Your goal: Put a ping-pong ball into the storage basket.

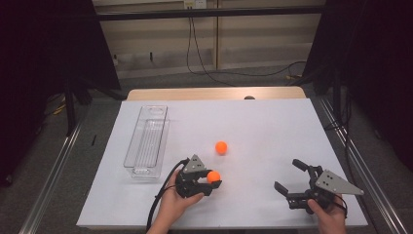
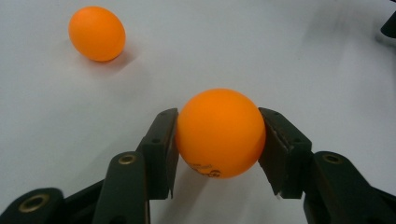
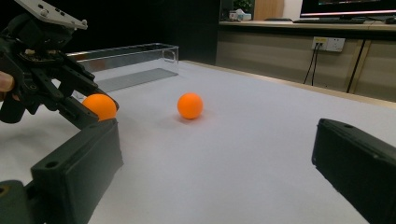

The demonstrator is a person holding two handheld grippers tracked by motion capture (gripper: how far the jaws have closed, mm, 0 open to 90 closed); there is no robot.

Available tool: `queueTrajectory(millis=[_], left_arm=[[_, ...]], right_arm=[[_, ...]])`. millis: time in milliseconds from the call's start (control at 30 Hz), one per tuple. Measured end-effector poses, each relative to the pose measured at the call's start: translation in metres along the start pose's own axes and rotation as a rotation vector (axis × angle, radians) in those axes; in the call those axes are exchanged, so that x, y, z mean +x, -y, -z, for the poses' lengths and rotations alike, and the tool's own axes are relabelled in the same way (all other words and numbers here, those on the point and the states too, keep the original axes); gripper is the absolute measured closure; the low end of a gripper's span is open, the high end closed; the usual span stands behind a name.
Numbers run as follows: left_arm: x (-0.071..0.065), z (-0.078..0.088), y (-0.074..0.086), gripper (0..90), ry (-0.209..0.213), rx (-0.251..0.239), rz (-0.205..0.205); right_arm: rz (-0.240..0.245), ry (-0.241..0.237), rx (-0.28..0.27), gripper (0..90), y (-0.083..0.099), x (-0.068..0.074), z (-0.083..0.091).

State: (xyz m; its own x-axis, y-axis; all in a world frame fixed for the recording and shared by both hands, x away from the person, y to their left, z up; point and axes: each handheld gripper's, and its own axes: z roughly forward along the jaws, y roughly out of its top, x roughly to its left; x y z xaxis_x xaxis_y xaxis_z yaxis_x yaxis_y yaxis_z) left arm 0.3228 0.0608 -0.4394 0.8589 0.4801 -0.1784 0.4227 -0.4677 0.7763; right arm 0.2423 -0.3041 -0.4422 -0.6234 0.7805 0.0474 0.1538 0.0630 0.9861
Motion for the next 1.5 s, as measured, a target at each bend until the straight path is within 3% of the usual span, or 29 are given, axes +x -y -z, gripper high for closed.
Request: queueTrajectory(millis=[667,900,1500], left_arm=[[0.002,0.005,-0.001,50.8,-0.016,0.012,0.027],[0.005,0.010,-0.007,50.8,-0.024,-0.012,0.053],[0.011,0.014,-0.017,50.9,-0.038,-0.010,0.071]], right_arm=[[0.003,0.000,0.002,1.1,0.000,-0.001,0.000],[0.003,0.001,0.001,1.1,0.000,-0.001,0.000],[0.000,0.001,0.000,1.1,0.000,-0.001,-0.001]])
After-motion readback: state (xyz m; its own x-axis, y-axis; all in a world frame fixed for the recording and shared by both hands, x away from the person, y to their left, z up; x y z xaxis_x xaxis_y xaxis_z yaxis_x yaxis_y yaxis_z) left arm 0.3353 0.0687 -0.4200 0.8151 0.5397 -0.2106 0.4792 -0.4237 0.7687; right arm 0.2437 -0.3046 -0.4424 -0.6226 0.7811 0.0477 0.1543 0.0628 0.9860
